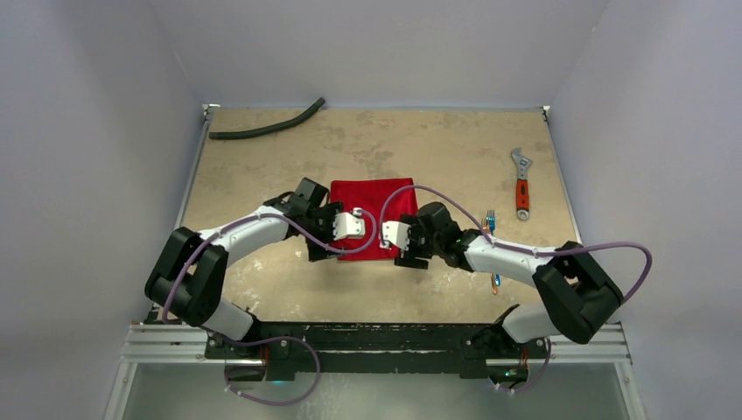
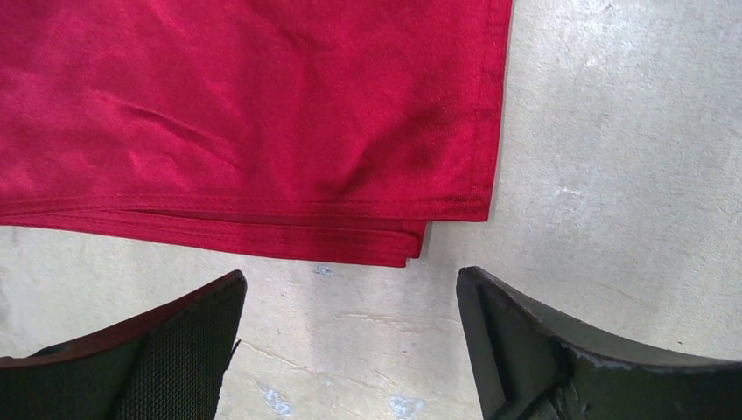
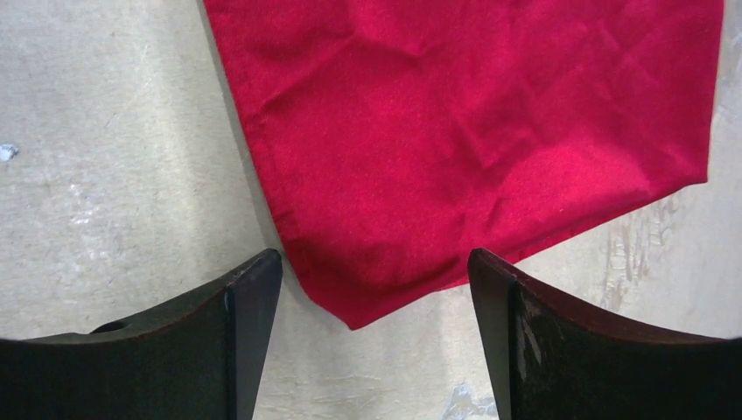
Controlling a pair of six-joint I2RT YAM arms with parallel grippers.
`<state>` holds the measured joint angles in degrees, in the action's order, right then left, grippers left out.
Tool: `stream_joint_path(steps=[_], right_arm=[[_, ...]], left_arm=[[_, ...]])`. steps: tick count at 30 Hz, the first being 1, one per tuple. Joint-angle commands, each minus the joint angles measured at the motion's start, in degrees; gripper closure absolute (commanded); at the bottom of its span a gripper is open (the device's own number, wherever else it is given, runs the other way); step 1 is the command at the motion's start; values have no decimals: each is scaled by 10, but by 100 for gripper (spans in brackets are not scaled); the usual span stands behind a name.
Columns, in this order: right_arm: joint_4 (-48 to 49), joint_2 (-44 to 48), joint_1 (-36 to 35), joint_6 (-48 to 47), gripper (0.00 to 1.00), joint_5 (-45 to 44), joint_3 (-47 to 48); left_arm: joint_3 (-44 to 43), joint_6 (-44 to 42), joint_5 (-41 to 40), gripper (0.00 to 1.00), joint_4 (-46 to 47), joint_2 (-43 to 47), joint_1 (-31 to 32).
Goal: Fold the napkin into a case and place the utensils inside
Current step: Smooth out the lower triangle-folded napkin at the center of the board.
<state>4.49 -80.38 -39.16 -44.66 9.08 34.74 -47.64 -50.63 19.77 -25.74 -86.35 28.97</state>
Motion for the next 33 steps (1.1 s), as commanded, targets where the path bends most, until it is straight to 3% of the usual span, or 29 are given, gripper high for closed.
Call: stream_joint_path(steps=[1, 16, 21, 23, 26, 33], right_arm=[[9, -20, 0, -12, 18, 17, 12], [-27, -79, 54, -8, 19, 71, 60], [-59, -116, 60, 3, 20, 91, 99], [-74, -130, 67, 10, 21, 100, 117], [-91, -139, 68, 21, 22, 113, 142], [-41, -87, 63, 36, 21, 78, 86]], left_arm=[[-30, -6, 28, 11, 29, -7, 3], [-57, -50, 47, 12, -3, -48, 0], [-81, -51, 91, 11, -14, -25, -34], [-108, -15, 110, 11, -17, -23, -45], [-153, 107, 124, 11, 47, -36, -58], [-257, 298, 55, 16, 150, -146, -55]])
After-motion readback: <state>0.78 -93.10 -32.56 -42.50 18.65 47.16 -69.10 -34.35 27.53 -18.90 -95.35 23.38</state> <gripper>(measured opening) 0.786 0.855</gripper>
